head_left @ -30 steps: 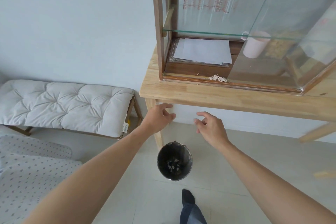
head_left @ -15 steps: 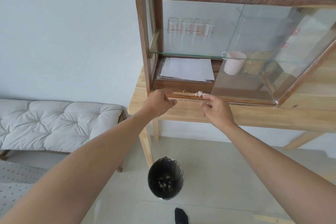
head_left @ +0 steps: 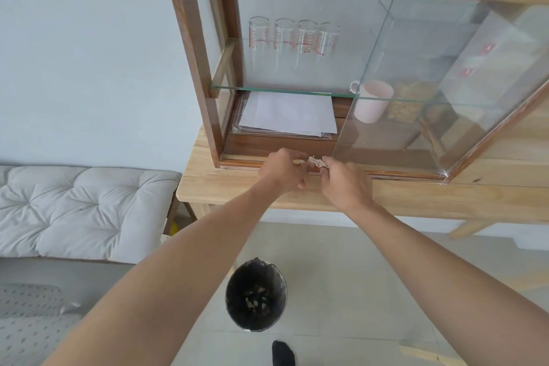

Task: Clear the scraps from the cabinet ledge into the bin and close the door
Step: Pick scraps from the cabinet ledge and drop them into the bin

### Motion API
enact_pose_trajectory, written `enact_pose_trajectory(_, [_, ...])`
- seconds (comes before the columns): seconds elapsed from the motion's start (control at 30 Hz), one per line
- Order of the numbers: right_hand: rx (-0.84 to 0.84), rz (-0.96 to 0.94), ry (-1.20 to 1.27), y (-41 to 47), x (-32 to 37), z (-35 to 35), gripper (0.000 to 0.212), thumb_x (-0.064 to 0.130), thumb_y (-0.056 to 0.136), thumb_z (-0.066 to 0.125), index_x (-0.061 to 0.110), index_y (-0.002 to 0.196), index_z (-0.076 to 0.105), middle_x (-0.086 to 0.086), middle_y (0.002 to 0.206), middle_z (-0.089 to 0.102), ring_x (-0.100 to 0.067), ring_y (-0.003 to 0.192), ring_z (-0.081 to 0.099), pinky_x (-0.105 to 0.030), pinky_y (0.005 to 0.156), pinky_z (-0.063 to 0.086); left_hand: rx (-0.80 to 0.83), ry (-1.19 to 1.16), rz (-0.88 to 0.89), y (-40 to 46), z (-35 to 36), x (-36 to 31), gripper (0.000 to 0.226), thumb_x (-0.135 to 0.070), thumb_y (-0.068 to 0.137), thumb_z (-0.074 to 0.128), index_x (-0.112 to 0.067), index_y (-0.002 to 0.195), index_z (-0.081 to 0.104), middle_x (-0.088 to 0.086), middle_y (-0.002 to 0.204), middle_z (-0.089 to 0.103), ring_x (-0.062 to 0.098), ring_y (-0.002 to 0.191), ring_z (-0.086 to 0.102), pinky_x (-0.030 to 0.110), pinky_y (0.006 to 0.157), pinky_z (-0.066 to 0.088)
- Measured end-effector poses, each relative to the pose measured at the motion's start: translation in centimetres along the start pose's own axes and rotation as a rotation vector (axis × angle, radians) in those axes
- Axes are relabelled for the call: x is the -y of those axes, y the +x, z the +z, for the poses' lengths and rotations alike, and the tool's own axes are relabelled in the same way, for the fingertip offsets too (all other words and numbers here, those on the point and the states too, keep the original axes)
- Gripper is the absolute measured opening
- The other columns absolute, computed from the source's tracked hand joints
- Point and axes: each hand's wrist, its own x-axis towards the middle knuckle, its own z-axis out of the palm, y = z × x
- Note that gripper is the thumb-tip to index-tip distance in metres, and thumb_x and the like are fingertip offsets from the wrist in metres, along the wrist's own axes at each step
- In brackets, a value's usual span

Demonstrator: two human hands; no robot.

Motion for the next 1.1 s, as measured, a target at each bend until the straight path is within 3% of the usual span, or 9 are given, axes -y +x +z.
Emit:
enact_pose_trajectory(0.17, [-0.087, 0.016, 0.037, 0.0, -0.6, 0.5, 0.030, 0.025, 0.105, 0.056, 0.032, 0.127, 0.076, -0.016, 0.101, 0.083, -0.045, 0.101, 0.077, -0.044, 0.075, 0.053, -0.106, -0.070, -0.029, 0.5, 0.4, 0.3, 0.014, -0.045, 0.095, 0.074, -0.037, 0.102, 0.084, -0.011, 0.058, 0.075, 0.004, 0.081, 0.074, 0.029, 0.074, 0.059])
enact_pose_trajectory(0.3, [-0.085, 0.041, 0.112, -0.4, -0.4, 0.5, 0.026, 0.027, 0.105, 0.059, 0.030, 0.122, 0.077, -0.009, 0.103, 0.085, -0.040, 0.102, 0.076, -0.040, 0.072, 0.044, -0.135, -0.121, -0.023, 0.1, -0.2, 1.0, 0.010, -0.041, 0.095, 0.077, -0.036, 0.091, 0.084, -0.010, 0.055, 0.074, 0.003, 0.064, 0.068, 0.025, 0.061, 0.050])
enact_pose_trajectory(0.4, [-0.057, 0.077, 0.183, -1.4, 0.1, 0.5, 0.026, 0.029, 0.105, 0.058, 0.032, 0.121, 0.078, 0.000, 0.108, 0.085, -0.035, 0.105, 0.075, -0.038, 0.073, 0.046, -0.154, -0.165, -0.009, -0.9, -0.9, 2.0, 0.013, -0.044, 0.094, 0.079, -0.033, 0.094, 0.086, -0.010, 0.054, 0.072, -0.003, 0.049, 0.058, 0.022, 0.055, 0.042])
enact_pose_trajectory(0.53, [-0.009, 0.127, 0.328, -3.6, 1.0, 0.9, 0.023, 0.037, 0.107, 0.058, 0.034, 0.117, 0.078, 0.006, 0.104, 0.085, -0.031, 0.101, 0.075, -0.037, 0.077, 0.052, -0.160, -0.170, -0.010, -3.3, -2.3, 3.7, 0.013, -0.044, 0.094, 0.079, -0.033, 0.095, 0.085, -0.012, 0.056, 0.073, -0.005, 0.046, 0.057, 0.020, 0.052, 0.042])
enact_pose_trajectory(0.73, [0.075, 0.135, 0.491, -8.1, 3.5, 2.5, 0.021, 0.034, 0.107, 0.058, 0.037, 0.114, 0.077, 0.009, 0.068, 0.077, -0.019, 0.077, 0.075, -0.031, 0.066, 0.050, -0.155, -0.172, -0.069, -8.0, -3.8, 7.4, 0.012, -0.044, 0.095, 0.078, -0.035, 0.099, 0.085, -0.012, 0.060, 0.075, -0.001, 0.042, 0.052, 0.023, 0.049, 0.044])
enact_pose_trajectory(0.9, [0.142, 0.094, 0.504, -11.9, 5.4, 4.7, 0.021, 0.039, 0.107, 0.058, 0.035, 0.116, 0.076, 0.006, 0.075, 0.079, -0.022, 0.076, 0.073, -0.036, 0.075, 0.058, -0.136, -0.149, -0.109, -12.2, -3.9, 10.8, 0.017, -0.040, 0.097, 0.076, -0.029, 0.107, 0.085, -0.015, 0.061, 0.075, 0.003, 0.061, 0.069, 0.024, 0.066, 0.053])
enact_pose_trajectory(1.1, [0.267, 0.101, 0.506, -15.5, 6.0, 9.2, 0.020, 0.037, 0.107, 0.057, 0.036, 0.114, 0.075, 0.008, 0.072, 0.078, -0.016, 0.065, 0.069, -0.034, 0.072, 0.057, -0.120, -0.134, -0.190, -15.5, -2.5, 14.9, 0.017, -0.038, 0.097, 0.077, -0.027, 0.109, 0.085, -0.014, 0.059, 0.074, 0.000, 0.038, 0.049, 0.023, 0.046, 0.047])
